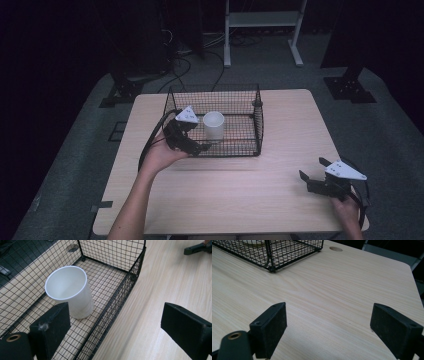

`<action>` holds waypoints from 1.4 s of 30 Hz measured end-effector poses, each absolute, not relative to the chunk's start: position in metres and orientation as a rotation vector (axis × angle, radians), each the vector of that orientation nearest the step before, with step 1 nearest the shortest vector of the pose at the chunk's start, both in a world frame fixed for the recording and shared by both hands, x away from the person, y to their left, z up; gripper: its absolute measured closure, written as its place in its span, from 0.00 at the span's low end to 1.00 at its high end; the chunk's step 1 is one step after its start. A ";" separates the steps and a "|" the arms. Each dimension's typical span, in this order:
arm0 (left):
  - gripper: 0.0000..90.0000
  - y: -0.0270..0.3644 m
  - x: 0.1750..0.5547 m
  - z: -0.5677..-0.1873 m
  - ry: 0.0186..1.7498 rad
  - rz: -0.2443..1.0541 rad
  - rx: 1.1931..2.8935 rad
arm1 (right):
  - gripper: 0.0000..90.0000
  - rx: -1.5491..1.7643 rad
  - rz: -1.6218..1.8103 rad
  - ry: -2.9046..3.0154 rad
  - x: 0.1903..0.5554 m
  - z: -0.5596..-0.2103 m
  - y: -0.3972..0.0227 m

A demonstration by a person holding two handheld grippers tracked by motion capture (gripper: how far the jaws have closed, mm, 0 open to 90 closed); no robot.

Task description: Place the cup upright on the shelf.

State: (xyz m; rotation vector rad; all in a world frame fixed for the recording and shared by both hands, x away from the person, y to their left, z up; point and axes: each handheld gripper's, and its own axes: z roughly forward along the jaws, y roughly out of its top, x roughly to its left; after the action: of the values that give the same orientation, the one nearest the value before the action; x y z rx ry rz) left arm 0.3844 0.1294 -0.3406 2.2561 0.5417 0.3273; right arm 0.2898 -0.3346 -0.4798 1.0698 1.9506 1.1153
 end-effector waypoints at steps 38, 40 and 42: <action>0.09 0.134 0.342 -0.365 0.509 0.312 2.249 | 0.15 1.072 1.114 1.951 0.290 -0.480 -0.334; 0.09 0.134 0.340 -0.367 0.508 0.308 2.248 | 0.15 1.072 1.114 1.950 0.290 -0.480 -0.334; 0.09 0.134 0.338 -0.368 0.503 0.310 2.249 | 0.15 1.072 1.114 1.951 0.290 -0.480 -0.334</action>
State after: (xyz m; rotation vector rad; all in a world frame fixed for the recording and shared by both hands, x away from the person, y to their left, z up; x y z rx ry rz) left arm 0.3384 0.1344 -0.3680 2.2495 0.5033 0.3097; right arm 0.2898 -0.3344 -0.4798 1.0718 1.9509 1.1138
